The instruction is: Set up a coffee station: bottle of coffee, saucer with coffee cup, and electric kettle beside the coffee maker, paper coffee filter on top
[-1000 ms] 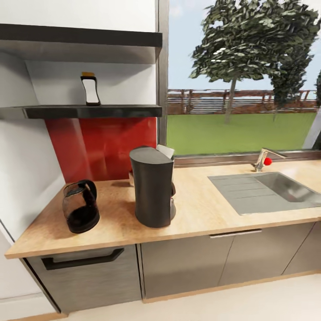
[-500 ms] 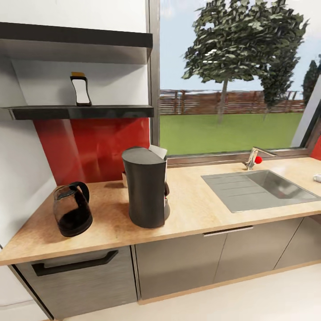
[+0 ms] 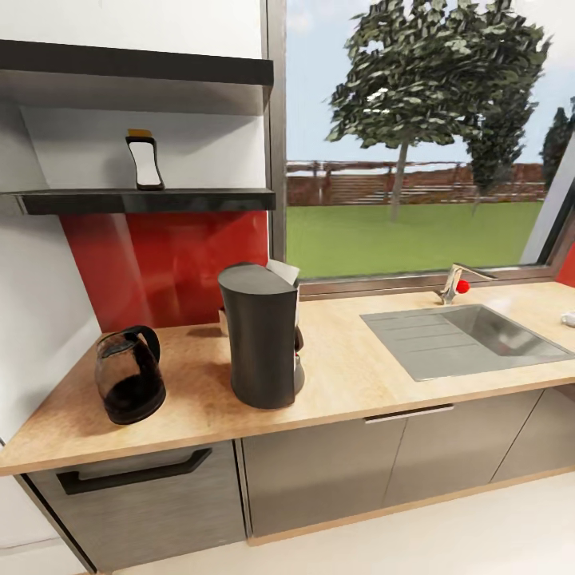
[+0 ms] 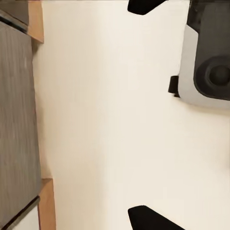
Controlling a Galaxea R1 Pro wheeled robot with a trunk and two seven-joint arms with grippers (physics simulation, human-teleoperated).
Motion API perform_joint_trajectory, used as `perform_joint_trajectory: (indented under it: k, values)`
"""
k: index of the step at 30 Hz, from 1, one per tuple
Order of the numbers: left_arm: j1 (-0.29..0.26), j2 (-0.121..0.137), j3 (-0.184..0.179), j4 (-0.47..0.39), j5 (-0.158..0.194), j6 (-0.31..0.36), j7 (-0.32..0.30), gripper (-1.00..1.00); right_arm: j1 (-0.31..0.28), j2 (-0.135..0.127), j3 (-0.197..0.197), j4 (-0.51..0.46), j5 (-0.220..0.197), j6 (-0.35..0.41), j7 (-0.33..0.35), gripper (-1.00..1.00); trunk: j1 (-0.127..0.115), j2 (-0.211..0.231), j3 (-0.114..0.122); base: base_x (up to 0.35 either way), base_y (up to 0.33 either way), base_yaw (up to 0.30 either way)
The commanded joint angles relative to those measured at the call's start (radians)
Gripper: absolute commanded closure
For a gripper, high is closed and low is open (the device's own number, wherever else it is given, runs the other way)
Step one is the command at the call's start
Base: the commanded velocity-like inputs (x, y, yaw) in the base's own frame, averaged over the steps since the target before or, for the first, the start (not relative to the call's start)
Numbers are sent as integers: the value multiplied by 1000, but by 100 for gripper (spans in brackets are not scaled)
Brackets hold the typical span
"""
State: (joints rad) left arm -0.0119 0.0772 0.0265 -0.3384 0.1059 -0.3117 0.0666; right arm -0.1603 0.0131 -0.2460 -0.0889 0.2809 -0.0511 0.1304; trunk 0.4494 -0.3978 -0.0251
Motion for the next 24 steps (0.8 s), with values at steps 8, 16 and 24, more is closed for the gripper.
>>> perform_joint_trajectory:
  k: [8, 16, 24]
  values:
    - [-2, 3, -3, -145, 9, -9, -1, -100, -1, -1, -9, 0, 9, -3, 2, -100, 1, -2, -2, -169, 70, 0]
    - [-4, 1, -3, -192, 9, -14, -1, -100, -1, -2, -9, 0, 9, -3, 2, -100, 1, -2, -2, -88, 26, 0]
    - [1, 10, -121, -331, 9, -207, -2, -100, 0, -1, -9, 0, 9, -3, 2, -100, 1, -2, -2, -2, 1, 0]
